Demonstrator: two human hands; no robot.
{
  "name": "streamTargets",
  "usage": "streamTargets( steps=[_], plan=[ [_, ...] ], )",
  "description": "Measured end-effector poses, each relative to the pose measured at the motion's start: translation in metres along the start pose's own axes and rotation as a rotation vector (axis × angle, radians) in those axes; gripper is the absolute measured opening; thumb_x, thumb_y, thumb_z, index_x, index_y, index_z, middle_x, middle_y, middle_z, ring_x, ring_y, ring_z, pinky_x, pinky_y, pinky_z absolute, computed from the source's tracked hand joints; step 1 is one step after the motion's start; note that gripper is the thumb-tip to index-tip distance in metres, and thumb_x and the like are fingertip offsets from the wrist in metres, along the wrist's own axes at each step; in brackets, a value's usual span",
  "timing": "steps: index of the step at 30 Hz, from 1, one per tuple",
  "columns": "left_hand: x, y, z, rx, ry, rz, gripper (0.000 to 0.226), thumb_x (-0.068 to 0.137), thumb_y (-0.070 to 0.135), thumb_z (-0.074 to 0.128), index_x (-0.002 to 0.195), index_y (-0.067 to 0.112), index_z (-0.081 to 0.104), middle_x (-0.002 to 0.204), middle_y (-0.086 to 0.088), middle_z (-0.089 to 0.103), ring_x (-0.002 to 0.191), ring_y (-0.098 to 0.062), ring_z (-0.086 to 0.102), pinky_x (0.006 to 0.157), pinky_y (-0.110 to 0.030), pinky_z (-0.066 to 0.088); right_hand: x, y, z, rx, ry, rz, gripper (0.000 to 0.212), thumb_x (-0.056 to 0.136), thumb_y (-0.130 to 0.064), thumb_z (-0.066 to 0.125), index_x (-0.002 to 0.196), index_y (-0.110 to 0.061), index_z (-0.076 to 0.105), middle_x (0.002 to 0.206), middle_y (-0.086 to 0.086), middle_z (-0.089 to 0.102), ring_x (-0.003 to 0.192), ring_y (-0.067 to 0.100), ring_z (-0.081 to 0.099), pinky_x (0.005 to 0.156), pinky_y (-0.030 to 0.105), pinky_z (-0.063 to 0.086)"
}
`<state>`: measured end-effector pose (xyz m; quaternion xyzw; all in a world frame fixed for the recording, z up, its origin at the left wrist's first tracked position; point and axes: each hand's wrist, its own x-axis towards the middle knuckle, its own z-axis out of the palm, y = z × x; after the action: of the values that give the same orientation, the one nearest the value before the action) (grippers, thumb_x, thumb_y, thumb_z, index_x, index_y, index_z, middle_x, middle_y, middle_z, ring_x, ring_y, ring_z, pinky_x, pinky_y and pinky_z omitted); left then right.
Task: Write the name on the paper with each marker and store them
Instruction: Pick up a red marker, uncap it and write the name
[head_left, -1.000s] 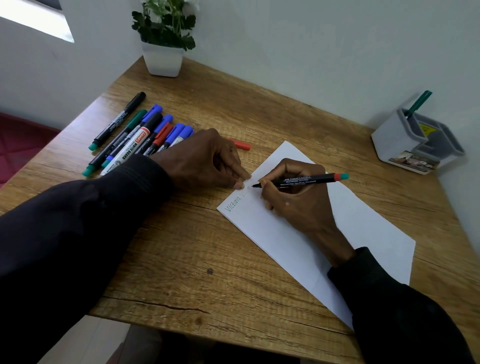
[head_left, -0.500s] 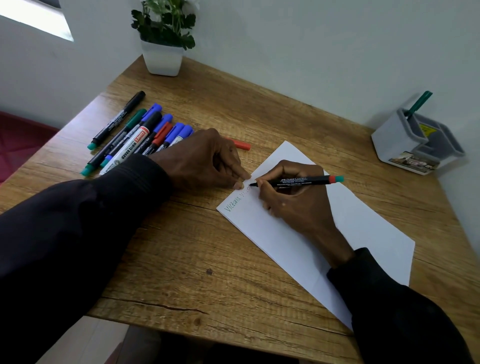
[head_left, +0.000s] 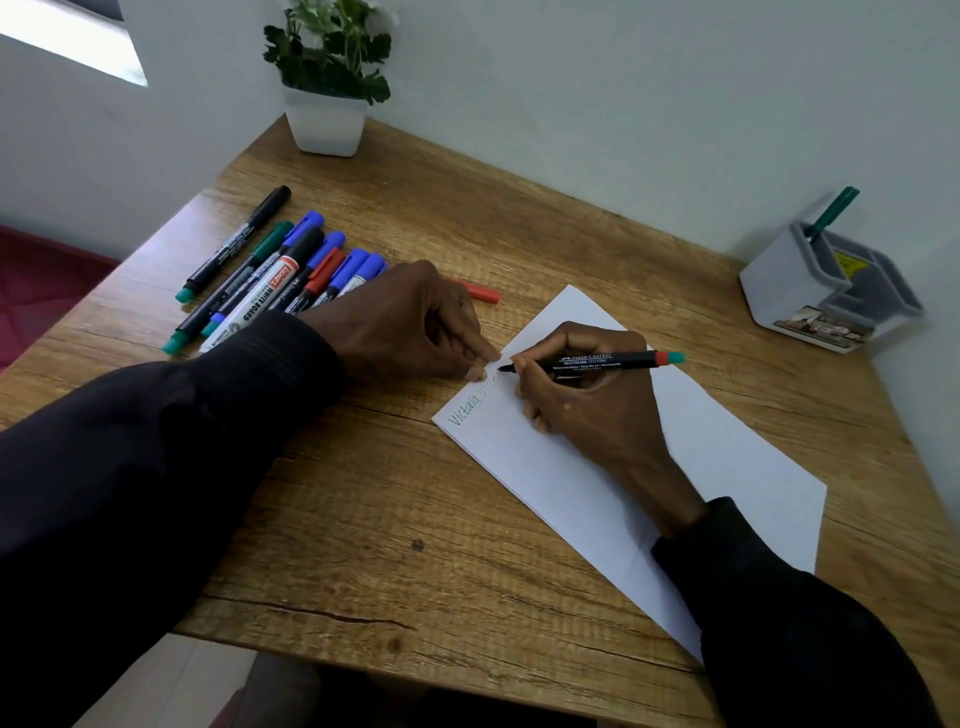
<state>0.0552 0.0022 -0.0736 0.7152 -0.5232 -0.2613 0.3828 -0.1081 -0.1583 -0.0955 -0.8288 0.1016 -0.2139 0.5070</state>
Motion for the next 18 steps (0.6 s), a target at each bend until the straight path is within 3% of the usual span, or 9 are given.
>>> streamTargets(
  steps=[5,10,15,18],
  plan=[
    [-0.0008,-0.0007,-0.0005,0.013,0.007,0.007,0.027,0.078,0.016,0.078,0.104,0.021,0.076,0.098,0.008,0.068,0.090,-0.007,0.064,0.073,-0.017,0.056,0.0000,0.0006,0.0006,0.010,0.022,0.038,0.008,0.091,0.002,0.073,0.084,0.001,0.075,0.071,0.010,0.071,0.052,0.019,0.068,0.050,0.025,0.053],
    [-0.0004,-0.0005,-0.0001,0.011,0.004,0.002,0.028,0.077,0.017,0.078,0.105,0.022,0.076,0.098,0.008,0.068,0.091,-0.009,0.065,0.074,-0.017,0.056,0.0004,-0.0001,-0.0005,0.003,0.024,0.052,0.008,0.088,-0.003,0.075,0.080,-0.001,0.074,0.067,0.010,0.072,0.049,0.020,0.068,0.050,0.025,0.052],
    [-0.0006,-0.0004,-0.0010,-0.002,-0.003,-0.007,0.026,0.077,0.018,0.077,0.102,0.025,0.075,0.098,0.009,0.068,0.091,-0.007,0.064,0.075,-0.019,0.057,0.0005,-0.0001,-0.0004,0.009,0.024,0.050,0.008,0.091,0.003,0.074,0.083,0.000,0.075,0.068,0.011,0.072,0.051,0.023,0.069,0.051,0.026,0.054],
    [-0.0004,0.0007,-0.0003,-0.006,-0.004,-0.007,0.024,0.078,0.016,0.077,0.099,0.027,0.075,0.098,0.009,0.067,0.091,-0.003,0.063,0.072,-0.014,0.055,0.0017,-0.0019,-0.0011,0.027,0.028,0.047,0.010,0.087,0.000,0.074,0.077,0.000,0.073,0.064,0.012,0.072,0.047,0.023,0.068,0.048,0.026,0.053]
  ],
)
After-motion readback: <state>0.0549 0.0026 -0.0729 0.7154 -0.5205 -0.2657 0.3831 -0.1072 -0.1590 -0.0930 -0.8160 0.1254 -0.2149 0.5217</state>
